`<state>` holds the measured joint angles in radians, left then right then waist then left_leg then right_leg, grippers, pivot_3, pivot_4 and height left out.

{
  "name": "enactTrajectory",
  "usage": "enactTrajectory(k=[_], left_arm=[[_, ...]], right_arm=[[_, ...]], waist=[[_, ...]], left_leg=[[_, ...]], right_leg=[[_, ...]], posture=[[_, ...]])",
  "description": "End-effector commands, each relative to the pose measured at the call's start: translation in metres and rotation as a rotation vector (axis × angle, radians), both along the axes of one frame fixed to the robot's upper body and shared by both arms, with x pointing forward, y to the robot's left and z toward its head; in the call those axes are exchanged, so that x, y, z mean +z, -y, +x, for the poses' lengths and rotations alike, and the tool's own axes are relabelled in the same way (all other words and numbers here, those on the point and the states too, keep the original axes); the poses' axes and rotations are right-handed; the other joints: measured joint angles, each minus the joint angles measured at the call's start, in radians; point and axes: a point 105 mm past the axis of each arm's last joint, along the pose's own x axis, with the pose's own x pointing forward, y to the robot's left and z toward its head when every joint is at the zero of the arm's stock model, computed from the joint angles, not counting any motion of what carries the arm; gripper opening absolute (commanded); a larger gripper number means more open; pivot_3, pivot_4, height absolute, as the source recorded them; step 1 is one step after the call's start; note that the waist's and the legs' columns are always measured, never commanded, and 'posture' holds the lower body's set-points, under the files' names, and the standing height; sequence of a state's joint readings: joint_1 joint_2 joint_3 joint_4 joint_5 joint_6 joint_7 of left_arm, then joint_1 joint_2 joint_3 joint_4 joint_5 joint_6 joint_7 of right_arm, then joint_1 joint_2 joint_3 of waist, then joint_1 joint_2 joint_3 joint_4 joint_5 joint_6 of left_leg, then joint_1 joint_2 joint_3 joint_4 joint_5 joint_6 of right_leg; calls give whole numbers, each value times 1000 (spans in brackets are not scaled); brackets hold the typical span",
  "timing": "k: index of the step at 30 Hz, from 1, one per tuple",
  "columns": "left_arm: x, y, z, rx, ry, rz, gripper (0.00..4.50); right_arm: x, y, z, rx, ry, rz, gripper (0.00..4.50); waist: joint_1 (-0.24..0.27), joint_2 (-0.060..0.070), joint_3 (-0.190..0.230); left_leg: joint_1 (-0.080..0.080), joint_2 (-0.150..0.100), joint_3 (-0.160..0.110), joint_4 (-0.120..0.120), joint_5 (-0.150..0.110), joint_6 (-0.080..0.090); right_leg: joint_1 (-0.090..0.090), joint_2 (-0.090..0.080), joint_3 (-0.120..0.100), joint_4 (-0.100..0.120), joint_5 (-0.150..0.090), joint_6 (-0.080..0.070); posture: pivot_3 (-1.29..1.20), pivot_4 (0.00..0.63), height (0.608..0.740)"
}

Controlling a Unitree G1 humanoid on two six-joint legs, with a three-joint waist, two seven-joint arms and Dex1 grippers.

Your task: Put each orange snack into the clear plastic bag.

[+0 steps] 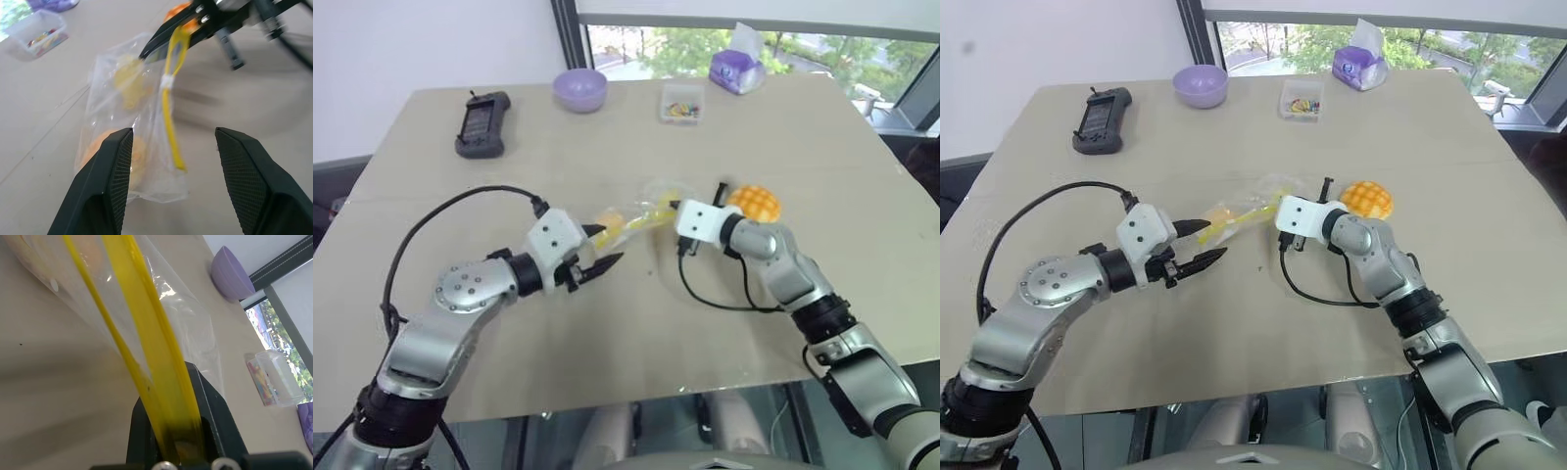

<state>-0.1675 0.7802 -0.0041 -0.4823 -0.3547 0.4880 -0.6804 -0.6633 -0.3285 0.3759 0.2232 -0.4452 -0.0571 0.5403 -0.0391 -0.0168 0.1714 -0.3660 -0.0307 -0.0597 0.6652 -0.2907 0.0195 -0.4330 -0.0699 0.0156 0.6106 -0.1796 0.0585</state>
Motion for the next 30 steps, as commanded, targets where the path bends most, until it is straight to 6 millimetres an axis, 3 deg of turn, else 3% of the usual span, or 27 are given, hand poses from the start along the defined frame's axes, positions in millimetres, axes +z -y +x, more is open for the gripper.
enactTrajectory(k=[1, 2, 3, 4, 7, 9, 11, 16, 20, 26, 30], left_arm=[[1, 5, 10, 29, 35, 10, 2904], [0, 6, 13, 30, 32, 5, 2904], [-2, 10, 13, 16, 28, 8, 2287], [-3, 12, 14, 9, 28, 12, 2008], [-4, 15, 16, -12, 30, 27, 534], [-3, 11, 20, -7, 46, 54, 55], [-4, 8, 22, -13, 63, 84, 55], [-4, 9, 30, -23, 110, 108, 0], [-7, 12, 34, -33, 133, 122, 0], [-9, 14, 39, -39, 155, 138, 0], [-11, 18, 40, -57, 169, 147, 0]], right_arm=[[17, -6, -6, 26, 51, 28, 0], [17, -6, -7, 25, 52, 28, 0], [17, -6, -7, 24, 54, 27, 0], [17, -6, -8, 24, 57, 25, 0], [19, -5, -9, 22, 65, 27, 0], [18, -3, -10, 17, 82, 7, 0], [9, 2, -15, 29, 8, 11, 0], [8, 22, -18, -28, 4, 6, 1616], [5, 47, -31, -52, -42, -32, 1616], [22, 85, -71, -103, -188, 189, 1616], [32, 85, -87, -107, -271, 328, 50]], waist=[[1, 0, 0], [2, 0, 0], [2, 0, 0], [2, 0, 0], [1, 0, 0], [0, 0, 0], [1, 0, 0], [4, 0, 0], [12, 0, 0], [26, 0, 0], [24, 0, 0]], left_leg=[[0, 0, 0, 0, 0, 0], [0, 0, 0, 0, 0, 0], [0, 0, 0, 1, 0, 0], [0, 0, 0, 1, 0, 0], [0, 0, 0, 1, 0, 0], [0, 0, 0, 1, 0, 0], [0, 0, -1, 1, 0, 0], [-1, 0, 0, 2, 0, 0], [-1, -1, -1, 2, 0, 0], [-2, 0, -1, 3, -3, 4], [-1, 0, 0, 4, -3, 6]], right_leg=[[0, 0, 0, 0, 0, 0], [0, 0, 0, 0, 0, 0], [0, 0, 0, 0, 0, 0], [0, 0, 0, 1, 0, 0], [0, 0, 0, 1, 0, 0], [0, 0, 0, 1, 0, 0], [0, 0, -1, 1, 0, 0], [0, 0, -1, 1, 0, 0], [0, 0, -1, 1, 0, 0], [0, 0, -2, 0, 0, 0], [1, 0, -1, 1, 0, 1]], posture=[[0, 150, 740], [0, 150, 740], [0, 150, 740], [0, 150, 740], [0, 150, 740], [0, 150, 740], [0, 150, 740], [0, 150, 740], [0, 150, 740], [0, 150, 740], [0, 150, 740]])
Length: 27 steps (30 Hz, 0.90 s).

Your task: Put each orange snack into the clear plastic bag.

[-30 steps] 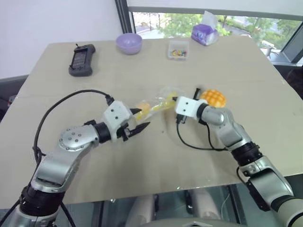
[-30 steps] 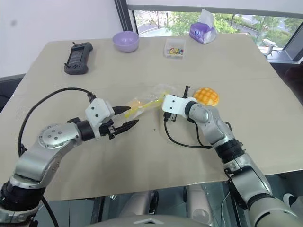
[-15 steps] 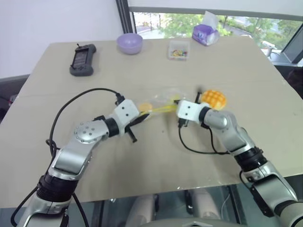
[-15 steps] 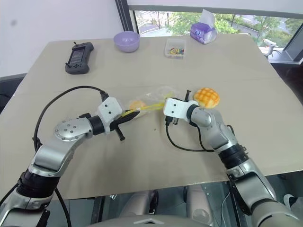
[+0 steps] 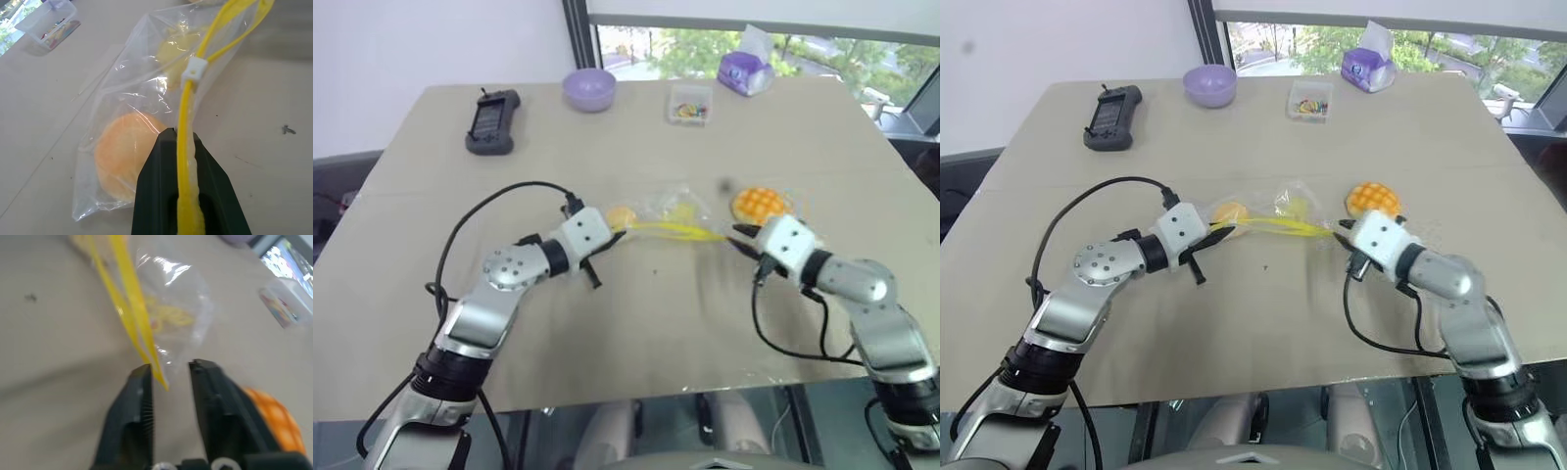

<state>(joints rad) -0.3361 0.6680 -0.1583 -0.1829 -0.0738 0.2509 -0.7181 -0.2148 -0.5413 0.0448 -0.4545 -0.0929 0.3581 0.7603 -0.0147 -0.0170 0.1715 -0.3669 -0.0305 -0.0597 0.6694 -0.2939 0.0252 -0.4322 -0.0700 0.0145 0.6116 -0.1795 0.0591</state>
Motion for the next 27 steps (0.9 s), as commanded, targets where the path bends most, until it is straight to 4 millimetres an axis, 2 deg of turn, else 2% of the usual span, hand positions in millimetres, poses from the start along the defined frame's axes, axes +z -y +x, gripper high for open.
enactTrajectory(k=[1, 5, 9, 18, 22, 27], left_arm=[[10, 7, -1, -38, 60, 9, 0], [9, 12, -2, -58, 62, 7, 0], [10, 14, -3, -68, 61, 3, 0], [10, 14, -8, -82, 72, 16, 0], [12, 11, -6, -54, 68, 5, 0], [13, 10, -3, -39, 63, -8, 0]], right_arm=[[20, -10, -14, 30, -13, 118, 50], [19, -44, -14, 89, -67, 200, 50], [8, -64, -3, 79, -103, 216, 50], [-3, -83, 23, 51, -108, 228, 50], [-5, -87, 20, 81, -108, 211, 50], [-3, -83, 17, 99, -104, 195, 50]], waist=[[0, 0, 0], [-1, 0, 0], [0, 0, 0], [-1, 0, 0], [-1, 0, 0], [-1, 0, 0]], left_leg=[[0, 0, 0, 0, 0, 0], [3, 0, 1, 1, 0, 0], [3, 0, 0, 1, 0, 0], [2, -1, 0, 1, 1, -2], [2, -1, 0, 1, 1, -1], [2, -1, 0, 1, 1, -1]], right_leg=[[0, 0, 0, 0, 0, 0], [0, 0, 1, 5, 0, 0], [0, 0, 1, 7, 0, 0], [-1, 0, 1, 7, 0, 0], [-1, 0, 1, 8, 0, 0], [-1, 0, 1, 8, 0, 0]], posture=[[0, 150, 740], [0, 150, 740], [0, 150, 740], [0, 150, 740], [0, 150, 740], [0, 150, 740]])
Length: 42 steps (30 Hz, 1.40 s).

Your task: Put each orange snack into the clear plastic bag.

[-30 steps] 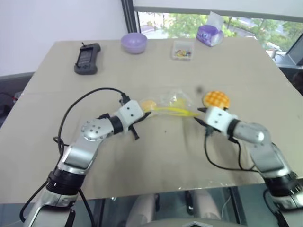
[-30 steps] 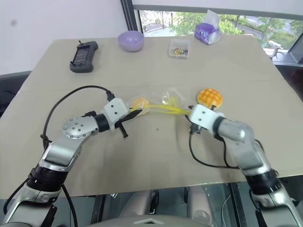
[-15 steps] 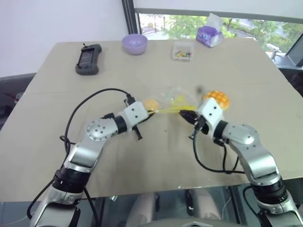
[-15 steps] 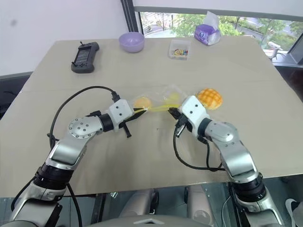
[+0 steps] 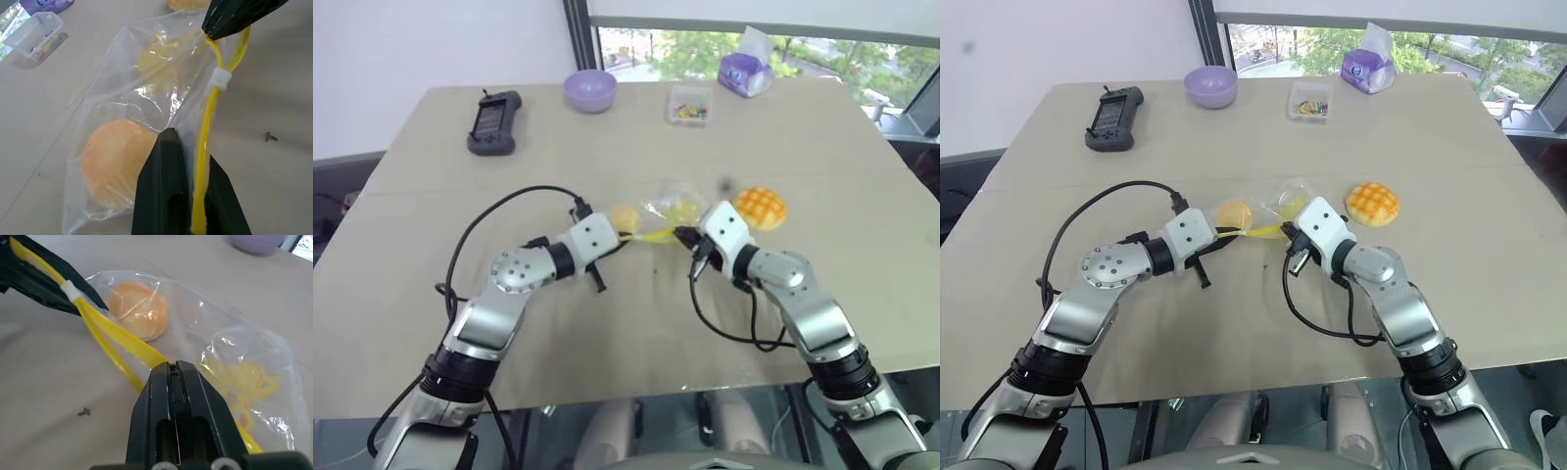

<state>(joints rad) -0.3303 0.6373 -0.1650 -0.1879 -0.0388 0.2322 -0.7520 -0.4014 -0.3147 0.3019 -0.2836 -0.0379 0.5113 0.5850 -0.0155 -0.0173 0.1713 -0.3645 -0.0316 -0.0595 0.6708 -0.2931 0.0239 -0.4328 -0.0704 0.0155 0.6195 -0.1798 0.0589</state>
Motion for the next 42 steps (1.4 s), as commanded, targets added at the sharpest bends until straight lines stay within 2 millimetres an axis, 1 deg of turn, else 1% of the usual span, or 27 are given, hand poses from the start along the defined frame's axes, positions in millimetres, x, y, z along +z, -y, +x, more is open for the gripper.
enactTrajectory(k=[1, 9, 26, 35, 40, 42], left_arm=[[18, 1, 1, 4, 63, -22, 0], [23, 0, 6, 30, 50, -51, 0], [26, 0, 7, 41, 34, -71, 0], [28, 2, 5, 38, 37, -77, 0], [28, 4, 3, 29, 39, -78, 0], [27, 5, 2, 24, 39, -81, 0]], right_arm=[[16, 1, -4, 29, 64, 6, 50], [18, 8, -6, 33, 82, -25, 50], [31, 6, -11, 57, 110, 7, 50], [19, 3, -11, 74, 44, 18, 50], [10, 4, -2, 43, 0, 39, 50], [10, 5, 5, 26, -12, 59, 50]], waist=[[0, 0, 0], [0, 0, 0], [0, 0, 0], [0, 0, 0], [0, 0, 0], [0, 0, 0]], left_leg=[[0, 0, 0, 0, 0, 1], [0, 0, 0, 0, 0, 1], [0, 0, 0, 0, 0, 1], [0, 0, 0, 0, 0, 1], [0, 0, 0, 0, 0, 1], [0, 0, 0, 0, 0, 1]], right_leg=[[0, 0, 0, 0, 0, 0], [0, 0, 0, 0, 0, 0], [0, 0, 0, 0, 0, 0], [0, 0, 0, 0, 0, 0], [0, 0, 0, 0, 0, 0], [0, 0, 0, 1, 0, 0]], posture=[[0, 150, 740], [0, 150, 740], [0, 150, 740], [0, 150, 740], [0, 150, 740], [0, 150, 740]])
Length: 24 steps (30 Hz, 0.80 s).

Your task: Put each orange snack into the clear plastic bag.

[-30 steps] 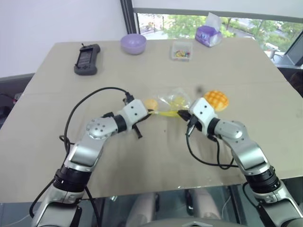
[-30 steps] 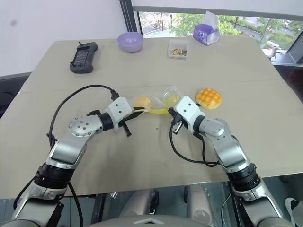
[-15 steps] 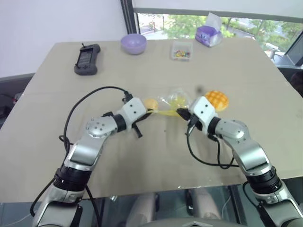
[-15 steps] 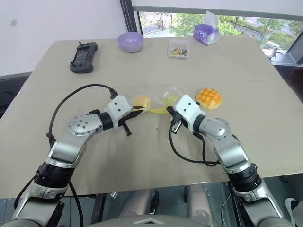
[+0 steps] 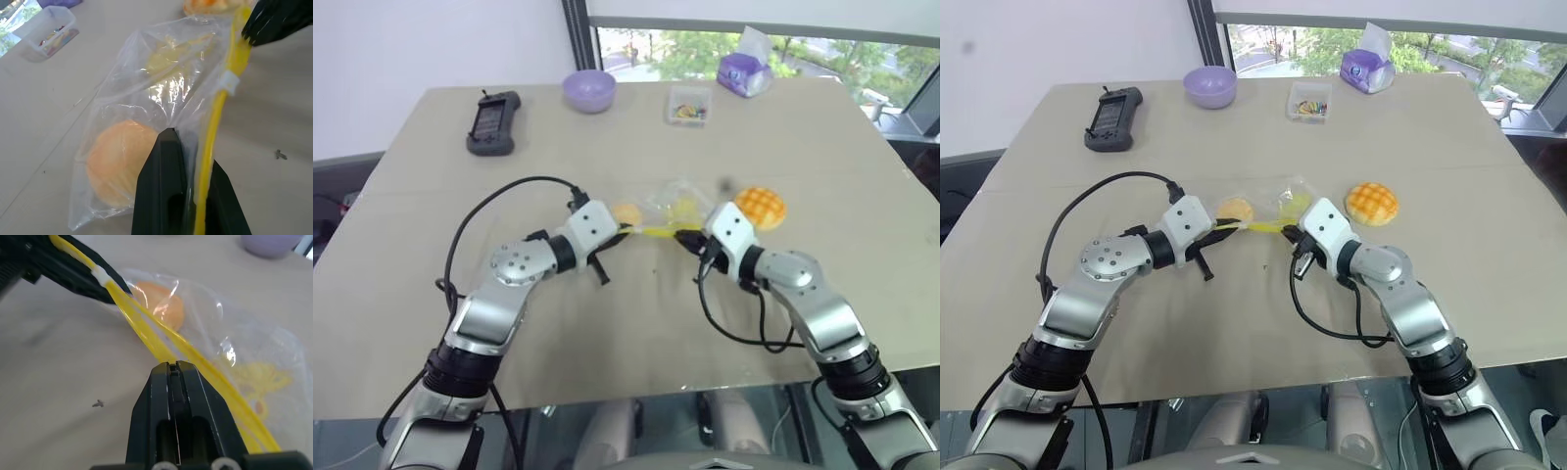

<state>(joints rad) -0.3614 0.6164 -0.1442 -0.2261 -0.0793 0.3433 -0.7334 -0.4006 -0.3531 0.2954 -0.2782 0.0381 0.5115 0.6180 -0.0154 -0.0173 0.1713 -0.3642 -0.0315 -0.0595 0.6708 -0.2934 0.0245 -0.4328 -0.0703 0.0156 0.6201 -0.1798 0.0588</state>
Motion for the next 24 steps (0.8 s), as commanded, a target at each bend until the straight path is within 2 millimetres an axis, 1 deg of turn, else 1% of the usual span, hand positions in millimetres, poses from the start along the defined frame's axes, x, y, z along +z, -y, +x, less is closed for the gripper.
enactTrajectory(k=[1, 4, 9, 11, 14, 15, 16, 17, 18, 19, 21, 23, 24], left_arm=[[15, 3, -3, -18, 65, -16, 0], [13, 4, -5, -39, 68, -1, 0], [13, 7, -7, -57, 72, -5, 0], [14, 9, -8, -72, 72, -14, 0], [15, 12, -10, -87, 70, -35, 0], [16, 13, -11, -89, 69, -40, 0], [17, 13, -11, -91, 69, -42, 0], [17, 14, -11, -92, 68, -46, 0], [18, 14, -10, -92, 66, -53, 0], [19, 14, -10, -92, 65, -57, 0], [20, 13, -9, -89, 66, -62, 0], [19, 10, -6, -78, 68, -53, 0], [18, 8, -4, -70, 69, -44, 0]], right_arm=[[13, 2, 13, -28, 30, 53, 50], [18, 0, 20, -38, 18, 96, 50], [22, -7, 26, -52, -48, 207, 50], [23, -10, 33, -106, -94, 291, 50], [25, -18, 40, -164, -212, 475, 50], [24, -20, 42, -181, -243, 517, 50], [25, -21, 44, -196, -235, 530, 50], [26, -22, 46, -206, -189, 507, 50], [23, -20, 51, -249, -30, 339, 50], [22, -20, 53, -260, 92, 213, 50], [16, -23, 52, -207, 360, -50, 50], [11, -26, 49, -131, 534, -209, 50], [6, -26, 47, -90, 588, -274, 50]], waist=[[-1, 0, 0], [-1, 0, 0], [0, 0, 0], [-1, 0, 0], [-2, 0, 0], [-2, 0, 0], [-2, 0, 0], [-2, 0, 0], [-2, 0, 0], [-1, 1, 0], [1, 1, 0], [-4, 1, 0], [-5, 0, 0]], left_leg=[[0, 0, 0, 0, 0, 0], [0, 0, 0, 0, 0, 0], [0, 0, 0, 0, 0, -1], [0, 0, 0, 0, 0, -1], [0, 0, 0, 0, 0, -1], [0, 0, 0, 0, 0, -1], [0, 1, 0, 0, 1, -1], [0, 0, 0, 0, 1, -1], [0, 0, 0, 0, 1, -1], [0, 0, 0, 0, 1, -1], [0, -2, 0, 0, 1, -3], [0, -2, 1, 0, 2, -4], [0, -2, 1, 0, 2, -4]], right_leg=[[0, 0, 0, 0, 0, 0], [0, 0, 0, 0, 0, 0], [0, 0, 0, 0, 0, 0], [0, 0, 0, 0, 0, 0], [0, 0, 0, 1, 0, 0], [-1, 0, 0, 1, 0, 0], [-1, 0, 1, 2, 0, 0], [-2, 0, 1, 2, 0, 0], [-2, 0, 1, 2, 0, 0], [-1, 0, 1, 2, 0, 0], [-1, -1, 1, 2, 0, 0], [-1, -1, 1, 1, 0, 0], [-2, 0, 1, 1, 0, 0]], posture=[[0, 150, 740], [0, 150, 740], [0, 150, 740], [0, 150, 740], [0, 150, 740], [0, 150, 740], [0, 150, 740], [0, 150, 740], [0, 150, 740], [0, 150, 740], [0, 150, 740], [0, 150, 740], [0, 150, 740]])
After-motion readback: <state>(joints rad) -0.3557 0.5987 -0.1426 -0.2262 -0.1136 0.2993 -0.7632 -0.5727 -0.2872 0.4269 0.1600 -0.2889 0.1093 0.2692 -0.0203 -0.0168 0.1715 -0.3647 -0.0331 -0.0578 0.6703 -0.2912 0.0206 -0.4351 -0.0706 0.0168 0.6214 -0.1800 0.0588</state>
